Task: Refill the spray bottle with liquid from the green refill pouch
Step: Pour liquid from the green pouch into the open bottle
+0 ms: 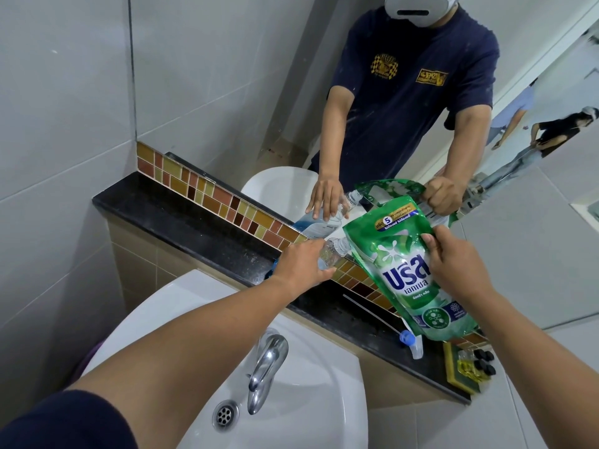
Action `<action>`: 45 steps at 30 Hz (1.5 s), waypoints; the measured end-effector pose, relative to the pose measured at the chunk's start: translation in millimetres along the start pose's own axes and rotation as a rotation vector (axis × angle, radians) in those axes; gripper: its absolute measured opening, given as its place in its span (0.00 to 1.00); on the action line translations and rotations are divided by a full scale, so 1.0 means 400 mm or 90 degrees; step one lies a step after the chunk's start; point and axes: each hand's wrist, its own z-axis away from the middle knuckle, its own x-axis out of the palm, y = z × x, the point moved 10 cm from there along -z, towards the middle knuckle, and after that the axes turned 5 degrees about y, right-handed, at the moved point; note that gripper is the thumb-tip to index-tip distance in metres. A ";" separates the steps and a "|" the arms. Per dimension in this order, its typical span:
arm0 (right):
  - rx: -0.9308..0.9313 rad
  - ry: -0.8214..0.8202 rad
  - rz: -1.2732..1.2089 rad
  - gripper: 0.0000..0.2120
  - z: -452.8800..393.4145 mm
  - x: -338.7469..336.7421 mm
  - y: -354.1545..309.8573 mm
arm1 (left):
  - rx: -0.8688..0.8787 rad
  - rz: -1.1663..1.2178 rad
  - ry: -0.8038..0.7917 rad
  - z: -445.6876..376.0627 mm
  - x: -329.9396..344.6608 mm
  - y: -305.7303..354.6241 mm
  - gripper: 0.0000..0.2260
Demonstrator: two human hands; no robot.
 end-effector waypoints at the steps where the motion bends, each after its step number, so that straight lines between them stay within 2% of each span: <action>1: 0.004 0.009 -0.006 0.12 0.002 0.003 0.003 | -0.007 0.008 -0.001 0.000 0.000 -0.003 0.29; 9: 0.064 0.082 -0.075 0.12 0.042 0.073 0.036 | -0.034 0.047 -0.001 -0.006 -0.006 -0.032 0.29; 24: 0.182 0.092 -0.250 0.13 0.066 0.176 0.059 | -0.045 0.067 0.029 -0.012 0.000 -0.058 0.28; 30: 0.256 0.077 -0.424 0.11 0.089 0.221 0.053 | -0.058 0.081 0.049 -0.011 -0.004 -0.070 0.27; 36: 0.283 0.126 -0.548 0.09 0.098 0.223 0.071 | -0.086 0.130 0.057 0.001 0.002 -0.096 0.24; 38: 0.290 0.147 -0.550 0.10 0.100 0.215 0.090 | -0.097 0.141 0.060 -0.003 0.010 -0.091 0.25; 41: 0.318 0.171 -0.562 0.18 0.113 0.201 0.119 | -0.123 0.178 0.050 -0.008 0.029 -0.084 0.28; 45: 0.356 0.213 -0.578 0.12 0.148 0.156 0.118 | -0.153 0.246 0.029 -0.008 0.047 -0.088 0.35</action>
